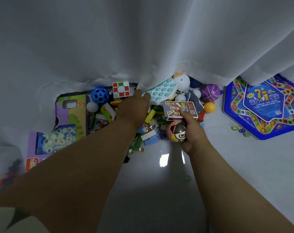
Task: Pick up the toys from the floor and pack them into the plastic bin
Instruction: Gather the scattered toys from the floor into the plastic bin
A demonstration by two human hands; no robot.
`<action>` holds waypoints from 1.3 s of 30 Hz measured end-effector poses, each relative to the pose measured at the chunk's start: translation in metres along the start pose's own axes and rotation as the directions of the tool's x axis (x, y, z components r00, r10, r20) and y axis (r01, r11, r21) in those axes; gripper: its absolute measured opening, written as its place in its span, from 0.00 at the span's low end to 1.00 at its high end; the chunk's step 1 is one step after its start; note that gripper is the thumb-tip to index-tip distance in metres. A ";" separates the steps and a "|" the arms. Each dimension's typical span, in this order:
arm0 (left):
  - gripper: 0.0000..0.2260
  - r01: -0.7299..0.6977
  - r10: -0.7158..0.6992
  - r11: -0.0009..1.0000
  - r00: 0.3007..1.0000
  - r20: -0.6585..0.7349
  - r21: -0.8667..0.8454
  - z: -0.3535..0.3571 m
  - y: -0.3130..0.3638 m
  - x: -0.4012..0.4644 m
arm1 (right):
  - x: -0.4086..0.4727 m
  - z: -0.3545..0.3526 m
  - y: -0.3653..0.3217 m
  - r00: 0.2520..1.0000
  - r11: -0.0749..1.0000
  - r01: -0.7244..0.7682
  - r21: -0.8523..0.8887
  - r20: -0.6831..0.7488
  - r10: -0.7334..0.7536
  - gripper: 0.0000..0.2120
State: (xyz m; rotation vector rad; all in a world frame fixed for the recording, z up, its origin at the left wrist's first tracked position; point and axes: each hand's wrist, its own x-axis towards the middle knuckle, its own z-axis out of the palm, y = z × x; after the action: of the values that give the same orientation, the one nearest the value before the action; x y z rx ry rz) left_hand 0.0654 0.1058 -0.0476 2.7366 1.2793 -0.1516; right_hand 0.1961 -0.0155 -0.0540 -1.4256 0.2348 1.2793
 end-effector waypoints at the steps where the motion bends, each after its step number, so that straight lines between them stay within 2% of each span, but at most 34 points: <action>1: 0.15 -0.027 0.027 0.999 0.999 -0.025 -0.029 0.001 -0.002 0.000 | -0.001 0.001 -0.002 1.000 1.000 0.009 0.007 0.010 -0.009 0.10; 5: 0.15 -0.079 0.056 0.968 0.993 -0.104 -0.238 -0.002 -0.011 -0.001 | -0.004 0.002 -0.011 0.996 0.996 0.051 0.067 0.073 -0.055 0.08; 8: 0.14 -0.176 0.111 0.928 0.972 -0.207 -0.327 -0.005 -0.020 -0.007 | -0.008 0.002 -0.025 0.989 0.991 0.053 0.123 0.133 -0.069 0.10; 10: 0.14 -0.238 0.153 0.911 0.953 -0.262 -0.336 -0.006 -0.025 -0.013 | -0.009 0.004 -0.032 0.984 0.992 0.062 0.108 0.158 -0.079 0.10; 14: 0.15 -0.363 0.249 0.879 0.902 -0.352 -0.310 -0.003 -0.023 -0.030 | -0.015 0.014 -0.033 0.974 0.996 0.082 -0.034 0.215 -0.072 0.10; 17: 0.10 -0.373 0.257 0.876 0.898 -0.357 -0.307 0.001 -0.019 -0.041 | -0.019 0.018 -0.024 0.978 0.991 0.101 -0.083 0.192 -0.084 0.10; 19: 0.10 -0.315 0.199 0.883 0.923 -0.328 -0.348 -0.001 -0.020 -0.046 | -0.019 0.019 -0.018 0.980 0.987 0.135 -0.090 0.158 -0.119 0.08; 21: 0.13 -0.167 0.057 0.896 0.962 -0.267 -0.412 -0.005 -0.022 -0.047 | -0.019 0.019 -0.015 0.980 0.980 0.168 -0.108 0.125 -0.154 0.05; 25: 0.18 0.154 -0.244 0.908 0.950 -0.194 -0.389 -0.010 -0.042 -0.024 | -0.018 0.017 -0.014 0.976 0.968 0.204 -0.144 0.103 -0.190 0.03; 27: 0.21 0.231 -0.279 0.911 0.955 -0.098 -0.340 -0.010 -0.054 -0.005 | -0.017 0.017 -0.013 0.975 0.965 0.213 -0.153 0.097 -0.199 0.03; 30: 0.27 0.317 -0.292 0.905 0.948 0.128 -0.283 -0.009 -0.062 0.017 | -0.013 0.016 -0.010 0.974 0.963 0.220 -0.152 0.095 -0.208 0.05; 31: 0.27 0.327 -0.295 0.910 0.943 0.157 -0.255 -0.007 -0.061 0.021 | -0.012 0.017 -0.009 0.974 0.964 0.218 -0.151 0.099 -0.204 0.06; 34: 0.23 0.345 -0.326 0.918 0.937 0.125 -0.197 -0.005 -0.056 0.026 | -0.010 0.018 -0.005 0.976 0.971 0.203 -0.127 0.108 -0.190 0.08; 39: 0.22 0.393 -0.381 0.881 0.919 0.100 -0.262 -0.004 -0.052 0.029 | -0.009 0.017 0.000 0.985 0.983 0.146 -0.111 0.103 -0.135 0.09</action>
State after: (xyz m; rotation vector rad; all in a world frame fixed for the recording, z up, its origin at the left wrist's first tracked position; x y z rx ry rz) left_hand 0.0442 0.1608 -0.0508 2.2070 1.6802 -0.0605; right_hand 0.1840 -0.0063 -0.0431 -1.4505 -0.0068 1.2575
